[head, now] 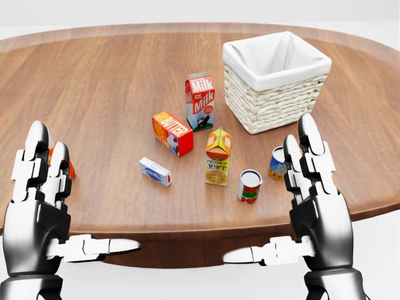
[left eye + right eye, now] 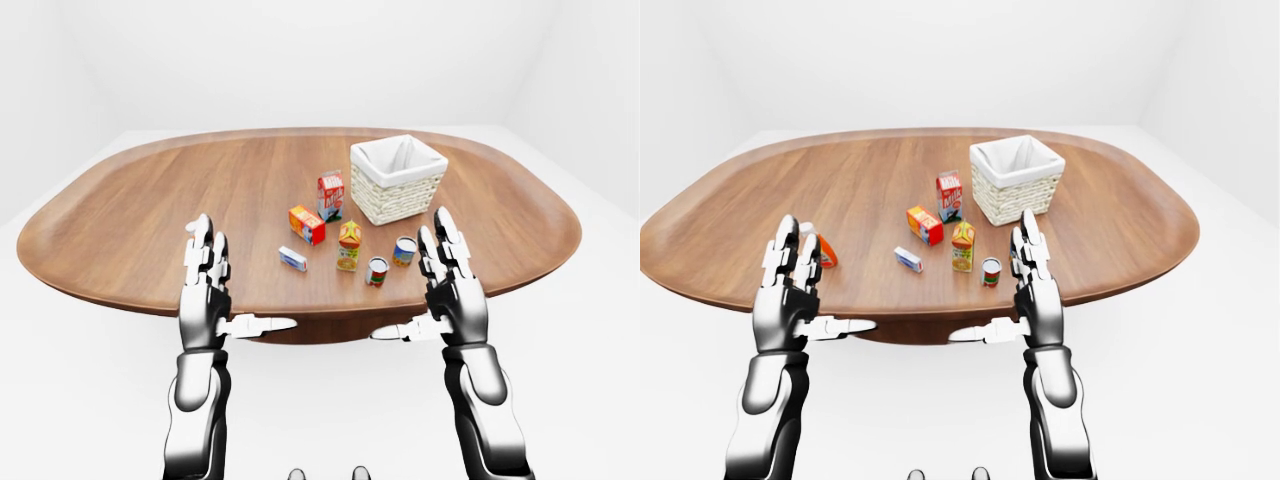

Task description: Pick up the alphabet soup and the tomato sauce, and put them in the basket.

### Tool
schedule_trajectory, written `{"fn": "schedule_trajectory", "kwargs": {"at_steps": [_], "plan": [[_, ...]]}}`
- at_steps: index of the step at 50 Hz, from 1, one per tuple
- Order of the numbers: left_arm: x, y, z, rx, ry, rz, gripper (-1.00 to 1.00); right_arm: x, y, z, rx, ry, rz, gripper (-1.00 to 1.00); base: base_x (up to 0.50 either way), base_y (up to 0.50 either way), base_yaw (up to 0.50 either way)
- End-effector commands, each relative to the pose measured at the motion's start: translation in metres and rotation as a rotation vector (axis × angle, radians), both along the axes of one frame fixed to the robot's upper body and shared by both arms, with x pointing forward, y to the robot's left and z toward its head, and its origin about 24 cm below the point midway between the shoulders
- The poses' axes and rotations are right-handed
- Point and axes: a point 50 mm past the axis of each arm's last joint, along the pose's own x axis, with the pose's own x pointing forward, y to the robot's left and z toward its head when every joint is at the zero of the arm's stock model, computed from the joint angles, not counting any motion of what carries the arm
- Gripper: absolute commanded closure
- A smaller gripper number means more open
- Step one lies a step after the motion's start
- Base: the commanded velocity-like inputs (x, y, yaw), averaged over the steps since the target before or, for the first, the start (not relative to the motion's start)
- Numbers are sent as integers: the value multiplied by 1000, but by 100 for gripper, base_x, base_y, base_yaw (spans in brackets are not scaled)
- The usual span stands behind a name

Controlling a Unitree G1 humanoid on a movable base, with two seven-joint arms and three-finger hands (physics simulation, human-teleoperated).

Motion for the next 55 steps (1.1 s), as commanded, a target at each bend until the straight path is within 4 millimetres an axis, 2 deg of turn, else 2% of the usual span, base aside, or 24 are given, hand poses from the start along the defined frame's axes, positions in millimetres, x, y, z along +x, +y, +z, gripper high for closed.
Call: {"fn": "schedule_trajectory", "kwargs": {"at_steps": [1, 3, 4, 6, 7, 9, 11, 41, 42, 44, 47, 55], "plan": [[0, 0, 1, 4, -5, 9, -100, -1, 0, 0, -6, -2, 1, -100, 23, 0, 0], [1, 0, 0, 5, 1, 10, -100, -1, 0, 1, -7, -2, 1, -100, 23, 0, 0], [1, 0, 0, 5, 2, 9, -100, 0, 0, -8, -5, 35, 3, -100, 24, 0, 0], [1, 0, 0, 7, 2, 9, -100, 0, 0, -3, -7, 14, 3, -100, 23, 0, 0], [0, 0, 0, 7, 1, 10, -100, 1, 1, -12, -5, 55, 6, -100, 24, 0, 0], [0, 0, 0, 8, 1, 12, -100, 0, 1, -2, -6, 8, 4, -100, 24, 0, 0], [0, 0, 0, 9, 2, 12, -100, -1, 1, 0, -7, 1, 4, -100, 24, 0, 0], [0, 0, 0, 14, 3, 15, -100, -1, 1, -2, -6, 9, 7, -100, 24, 0, 0], [0, 0, 0, 14, 3, 15, -100, -1, 1, -3, -6, 13, 7, -100, 24, 0, 0], [0, 0, 0, 14, 3, 15, -100, 1, 2, -21, -4, 90, 12, -100, 24, 0, 0], [1, 0, -2, 23, 12, 15, -100, -1, 1, -2, -10, 9, 4, -100, 24, 0, 0], [1, 0, -3, 23, 13, 13, -100, -1, 1, -2, -11, 9, 3, -100, 24, 0, 0]]}}
